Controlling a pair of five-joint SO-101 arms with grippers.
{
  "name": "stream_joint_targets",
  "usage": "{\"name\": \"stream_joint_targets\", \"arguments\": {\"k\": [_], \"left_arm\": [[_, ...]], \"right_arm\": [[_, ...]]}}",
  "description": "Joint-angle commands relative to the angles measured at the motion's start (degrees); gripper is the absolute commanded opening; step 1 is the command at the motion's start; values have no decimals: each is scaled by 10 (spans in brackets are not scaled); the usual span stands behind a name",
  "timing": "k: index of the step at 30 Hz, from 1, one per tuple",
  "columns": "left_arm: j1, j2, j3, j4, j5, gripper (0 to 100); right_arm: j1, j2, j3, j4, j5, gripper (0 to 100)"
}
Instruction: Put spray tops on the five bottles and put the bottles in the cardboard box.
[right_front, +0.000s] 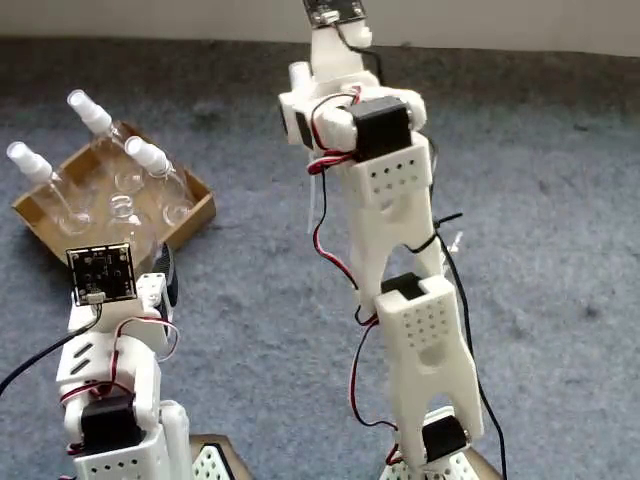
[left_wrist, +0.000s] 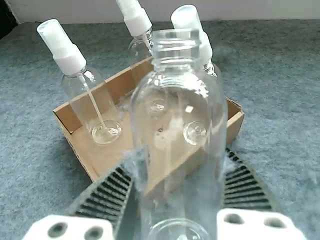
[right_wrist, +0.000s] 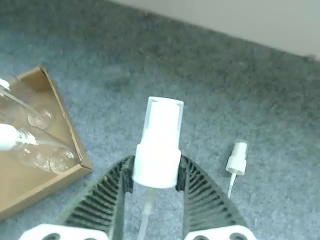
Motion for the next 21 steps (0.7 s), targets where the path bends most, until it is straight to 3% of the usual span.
{"name": "stream_joint_targets", "arguments": {"k": [1, 10, 21], "left_arm": [[15, -7, -9, -12, -1, 67], [124, -7, -8, -11, -1, 67], [234, -7, -15, 14, -4, 67]], "right_arm": [[11, -98, -71, 12, 8, 12], [16, -241, -68, 13, 9, 12], [106, -334, -68, 13, 9, 12]]}}
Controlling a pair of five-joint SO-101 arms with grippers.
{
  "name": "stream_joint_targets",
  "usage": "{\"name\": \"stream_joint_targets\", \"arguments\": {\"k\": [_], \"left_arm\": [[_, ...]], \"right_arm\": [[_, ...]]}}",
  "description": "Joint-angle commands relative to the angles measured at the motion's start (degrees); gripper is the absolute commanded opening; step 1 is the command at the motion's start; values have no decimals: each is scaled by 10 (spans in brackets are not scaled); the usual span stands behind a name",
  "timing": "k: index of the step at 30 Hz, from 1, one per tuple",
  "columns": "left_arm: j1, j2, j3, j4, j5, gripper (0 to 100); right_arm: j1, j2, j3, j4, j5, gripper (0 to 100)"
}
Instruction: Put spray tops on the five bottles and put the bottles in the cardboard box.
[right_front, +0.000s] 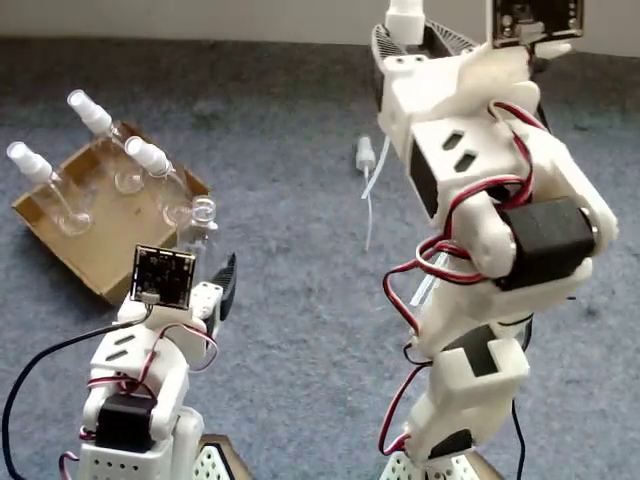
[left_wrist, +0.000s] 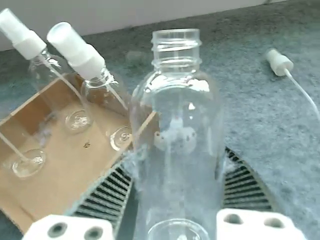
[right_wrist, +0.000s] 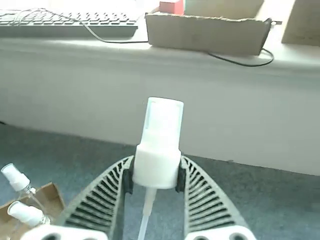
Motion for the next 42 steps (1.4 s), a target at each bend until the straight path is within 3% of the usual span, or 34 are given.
{"name": "stream_joint_targets", "arguments": {"k": [1, 6, 10, 18, 24, 33, 42], "left_arm": [[51, -7, -15, 1, -4, 67], [141, -7, -11, 0, -4, 67], [215, -7, -10, -13, -4, 67], [290, -7, 70, -225, -4, 66], [350, -6, 149, -392, -4, 65], [429, -6, 148, -393, -4, 63], [435, -6, 148, -347, -2, 63]], "right_arm": [[17, -56, -56, 11, 5, 12], [18, -129, -37, 11, 5, 12], [18, -217, 80, 11, 5, 12], [17, -409, 378, 6, 6, 12], [17, -501, 541, -58, 6, 12], [17, -624, 829, -232, 6, 12], [17, -785, 1102, -444, 7, 15]]}}
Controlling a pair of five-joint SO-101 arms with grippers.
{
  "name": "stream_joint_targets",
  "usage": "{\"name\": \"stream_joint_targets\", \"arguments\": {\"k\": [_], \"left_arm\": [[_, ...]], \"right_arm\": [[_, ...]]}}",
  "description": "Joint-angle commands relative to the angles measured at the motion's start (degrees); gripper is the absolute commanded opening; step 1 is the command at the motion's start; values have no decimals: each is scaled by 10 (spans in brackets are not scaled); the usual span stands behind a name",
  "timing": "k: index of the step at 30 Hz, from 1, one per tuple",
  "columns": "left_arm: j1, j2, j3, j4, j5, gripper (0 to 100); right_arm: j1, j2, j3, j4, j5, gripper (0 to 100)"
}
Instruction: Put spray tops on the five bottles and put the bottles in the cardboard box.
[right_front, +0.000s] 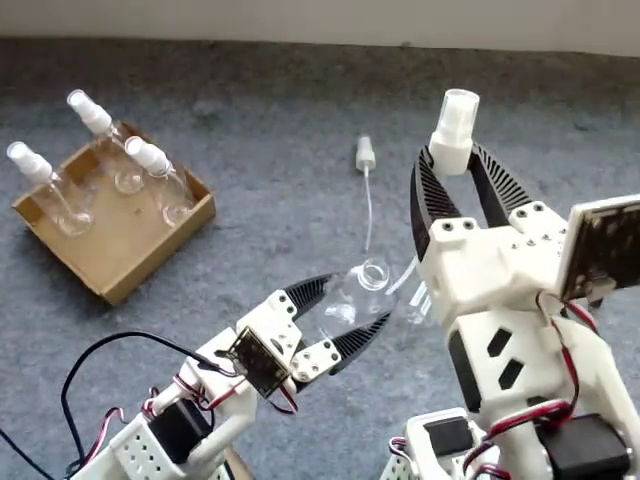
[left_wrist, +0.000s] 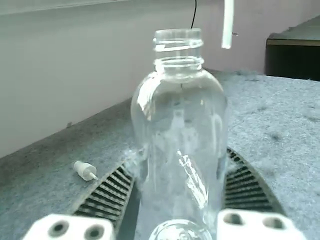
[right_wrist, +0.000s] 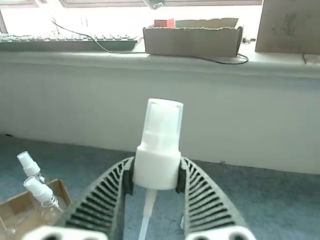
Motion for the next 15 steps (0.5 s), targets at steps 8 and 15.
{"name": "stream_joint_targets", "arguments": {"k": [8, 15], "left_arm": [[44, -7, 13, 15, -2, 63], [60, -7, 13, 56, -2, 63]], "right_arm": [[7, -97, 151, -144, 7, 15], [7, -100, 127, -145, 25, 15]]}}
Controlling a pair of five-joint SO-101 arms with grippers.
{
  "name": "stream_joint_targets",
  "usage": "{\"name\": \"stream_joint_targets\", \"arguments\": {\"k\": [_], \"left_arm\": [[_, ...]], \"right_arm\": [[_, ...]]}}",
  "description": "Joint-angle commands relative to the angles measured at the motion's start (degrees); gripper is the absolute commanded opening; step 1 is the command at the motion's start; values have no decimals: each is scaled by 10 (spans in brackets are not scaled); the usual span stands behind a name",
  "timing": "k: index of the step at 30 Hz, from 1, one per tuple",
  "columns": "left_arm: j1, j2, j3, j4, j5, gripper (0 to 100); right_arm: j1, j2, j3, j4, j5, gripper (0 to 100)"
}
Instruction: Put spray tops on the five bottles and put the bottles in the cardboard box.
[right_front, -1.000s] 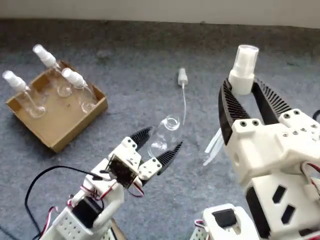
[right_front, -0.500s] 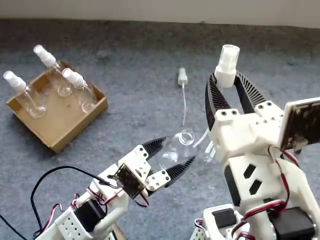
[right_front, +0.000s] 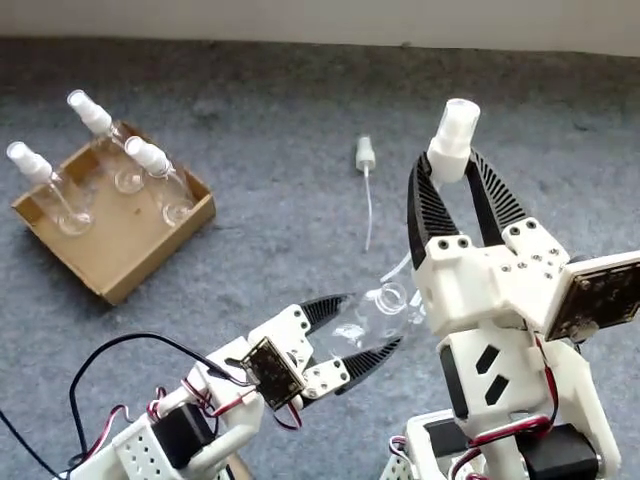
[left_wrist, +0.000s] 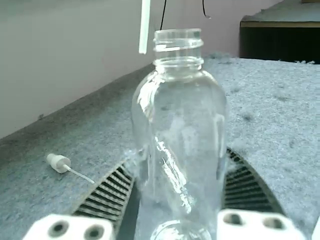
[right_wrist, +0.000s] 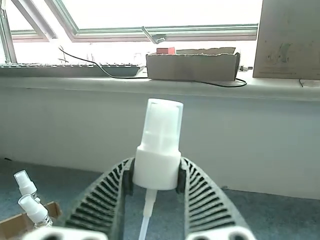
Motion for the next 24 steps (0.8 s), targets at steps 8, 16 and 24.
{"name": "stream_joint_targets", "arguments": {"k": [8, 16, 24], "left_arm": [[9, -7, 13, 26, -2, 63], [-6, -7, 13, 26, -2, 63], [-33, -7, 13, 26, -2, 63]], "right_arm": [[6, -3, -68, -19, 55, 15], [3, -4, -69, 58, 53, 15], [3, -36, -63, 60, 51, 15]]}}
